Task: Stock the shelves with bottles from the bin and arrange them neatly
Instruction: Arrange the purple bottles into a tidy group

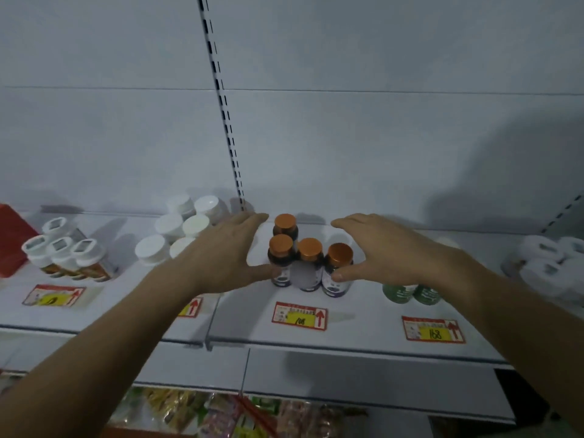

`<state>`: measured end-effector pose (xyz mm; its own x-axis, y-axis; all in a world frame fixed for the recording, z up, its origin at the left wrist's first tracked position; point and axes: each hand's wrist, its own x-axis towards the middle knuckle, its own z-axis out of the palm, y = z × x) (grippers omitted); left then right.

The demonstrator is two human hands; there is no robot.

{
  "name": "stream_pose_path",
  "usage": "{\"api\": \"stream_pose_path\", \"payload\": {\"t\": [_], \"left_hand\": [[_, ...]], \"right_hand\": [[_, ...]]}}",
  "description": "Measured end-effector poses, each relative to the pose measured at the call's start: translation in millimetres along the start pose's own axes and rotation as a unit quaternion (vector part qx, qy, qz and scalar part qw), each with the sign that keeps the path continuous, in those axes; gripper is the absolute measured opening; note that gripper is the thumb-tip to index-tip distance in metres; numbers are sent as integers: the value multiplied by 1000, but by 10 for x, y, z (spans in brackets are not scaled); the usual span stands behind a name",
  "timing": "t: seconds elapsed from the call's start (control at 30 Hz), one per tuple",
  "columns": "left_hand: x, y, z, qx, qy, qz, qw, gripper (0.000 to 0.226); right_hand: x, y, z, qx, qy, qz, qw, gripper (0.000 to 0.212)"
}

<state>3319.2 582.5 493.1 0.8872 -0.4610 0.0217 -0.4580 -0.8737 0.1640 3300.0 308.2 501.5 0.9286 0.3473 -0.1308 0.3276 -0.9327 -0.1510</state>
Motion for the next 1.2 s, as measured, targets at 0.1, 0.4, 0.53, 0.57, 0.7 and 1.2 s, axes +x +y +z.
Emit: {"api": "stream_pose_path", "payload": {"t": [0.1, 0.4, 0.53, 0.57, 0.7, 1.2], "left_hand": [[-19, -44, 231, -131, 28, 14, 991, 93], [36, -126, 760, -288, 37, -65, 955, 113], [-29, -116, 838, -319, 36, -74, 944, 107], [-44, -120, 859, -324, 36, -76, 942, 106], [-15, -76, 924, -339, 49, -99, 934, 92], [66, -41, 1065, -387, 79, -99, 913, 60]], "right_hand": [[-27, -93, 113, 54, 28, 45, 997, 92], [189, -234, -53, 120, 70, 30, 990, 61], [610, -276, -159, 101, 36, -20, 994, 49], [715, -276, -154, 88, 23, -29, 995, 48], [1041, -312, -145, 63, -24, -72, 995, 44], [490, 95, -260, 88, -80, -51, 992, 44]]}}
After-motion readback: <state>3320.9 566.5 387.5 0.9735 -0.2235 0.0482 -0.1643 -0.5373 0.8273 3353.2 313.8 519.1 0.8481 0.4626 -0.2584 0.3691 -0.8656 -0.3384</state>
